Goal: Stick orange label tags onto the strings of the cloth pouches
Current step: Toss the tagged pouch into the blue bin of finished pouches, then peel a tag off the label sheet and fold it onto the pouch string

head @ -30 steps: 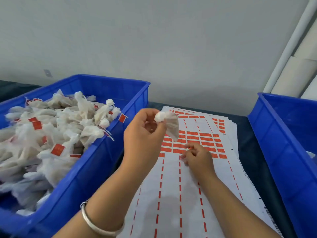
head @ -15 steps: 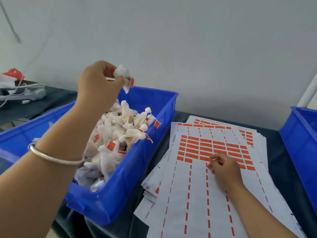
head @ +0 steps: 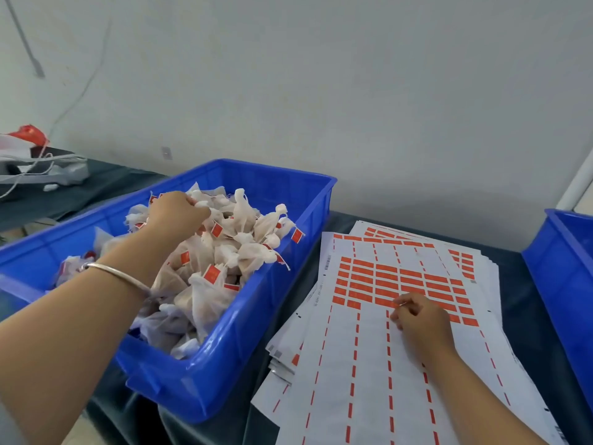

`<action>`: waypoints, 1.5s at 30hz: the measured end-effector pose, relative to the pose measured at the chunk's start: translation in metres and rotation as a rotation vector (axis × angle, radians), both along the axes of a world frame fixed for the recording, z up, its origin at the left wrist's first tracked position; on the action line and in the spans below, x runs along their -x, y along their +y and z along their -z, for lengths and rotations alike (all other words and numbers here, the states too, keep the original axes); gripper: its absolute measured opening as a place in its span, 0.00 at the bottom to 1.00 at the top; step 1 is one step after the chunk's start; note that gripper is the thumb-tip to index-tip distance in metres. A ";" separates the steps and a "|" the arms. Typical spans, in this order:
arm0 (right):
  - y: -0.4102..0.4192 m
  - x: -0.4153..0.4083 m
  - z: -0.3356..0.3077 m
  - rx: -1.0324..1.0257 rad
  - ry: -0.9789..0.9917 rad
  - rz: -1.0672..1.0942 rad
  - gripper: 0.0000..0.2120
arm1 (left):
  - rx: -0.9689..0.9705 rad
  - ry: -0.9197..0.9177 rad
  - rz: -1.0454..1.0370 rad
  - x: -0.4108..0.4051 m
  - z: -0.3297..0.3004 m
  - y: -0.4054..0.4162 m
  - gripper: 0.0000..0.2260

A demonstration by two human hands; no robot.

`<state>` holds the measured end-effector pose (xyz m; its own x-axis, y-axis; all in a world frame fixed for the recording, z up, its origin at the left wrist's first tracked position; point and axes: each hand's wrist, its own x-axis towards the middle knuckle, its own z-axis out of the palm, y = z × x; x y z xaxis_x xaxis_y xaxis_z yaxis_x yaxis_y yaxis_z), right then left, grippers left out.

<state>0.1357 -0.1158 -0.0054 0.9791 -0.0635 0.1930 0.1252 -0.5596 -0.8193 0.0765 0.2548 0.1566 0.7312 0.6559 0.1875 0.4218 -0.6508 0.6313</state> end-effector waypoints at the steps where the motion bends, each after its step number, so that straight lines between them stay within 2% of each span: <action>1: 0.000 0.000 0.000 0.009 -0.005 -0.002 0.05 | -0.001 0.036 0.030 0.000 -0.001 -0.001 0.09; 6: 0.001 0.003 -0.001 0.126 -0.049 -0.017 0.06 | 0.056 0.085 0.216 -0.002 -0.012 -0.012 0.09; 9: 0.003 0.008 -0.004 0.235 -0.074 -0.014 0.06 | -0.064 0.004 0.221 0.003 -0.024 -0.025 0.07; 12: 0.003 0.014 -0.008 0.329 -0.061 0.000 0.06 | -0.087 -0.128 0.244 0.013 -0.035 -0.046 0.04; 15: 0.004 0.020 -0.016 0.467 -0.008 -0.025 0.11 | -0.106 -0.235 0.314 0.028 -0.041 -0.077 0.01; 18: 0.006 0.030 -0.033 0.567 0.109 -0.138 0.15 | -0.098 -0.274 0.455 0.040 -0.037 -0.114 0.06; 20: 0.004 0.040 -0.048 0.581 0.162 -0.207 0.18 | -0.076 -0.239 0.560 0.045 -0.025 -0.140 0.06; 22: -0.005 0.049 -0.067 0.587 0.113 -0.245 0.17 | -0.076 -0.156 0.661 0.044 -0.007 -0.165 0.02; 25: -0.034 0.059 -0.106 0.558 0.018 -0.227 0.14 | -0.082 0.057 0.792 0.040 0.027 -0.200 0.08; 30: -0.117 0.071 -0.159 0.420 -0.097 0.015 0.15 | -0.043 0.279 0.850 0.041 0.089 -0.241 0.13; 34: -0.189 0.075 -0.167 0.354 -0.096 0.206 0.15 | 0.017 0.296 0.795 0.042 0.128 -0.261 0.14; 36: -0.220 0.075 -0.161 0.379 -0.039 0.272 0.15 | -0.048 0.265 0.770 0.041 0.143 -0.269 0.15; 39: -0.257 0.075 -0.146 0.488 0.128 0.294 0.14 | -0.253 0.228 0.747 0.040 0.157 -0.277 0.19; 43: -0.282 0.080 -0.128 0.652 0.463 0.191 0.11 | -0.349 0.228 0.756 0.038 0.166 -0.278 0.21; 45: -0.286 0.087 -0.120 0.634 0.569 0.132 0.12 | -0.363 0.230 0.755 0.038 0.167 -0.277 0.21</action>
<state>0.0490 -0.4020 0.1151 0.9297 -0.2300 -0.2875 -0.3082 -0.9134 -0.2659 0.0380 -0.0224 -0.0105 0.9922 -0.0917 0.0849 -0.1123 -0.9527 0.2824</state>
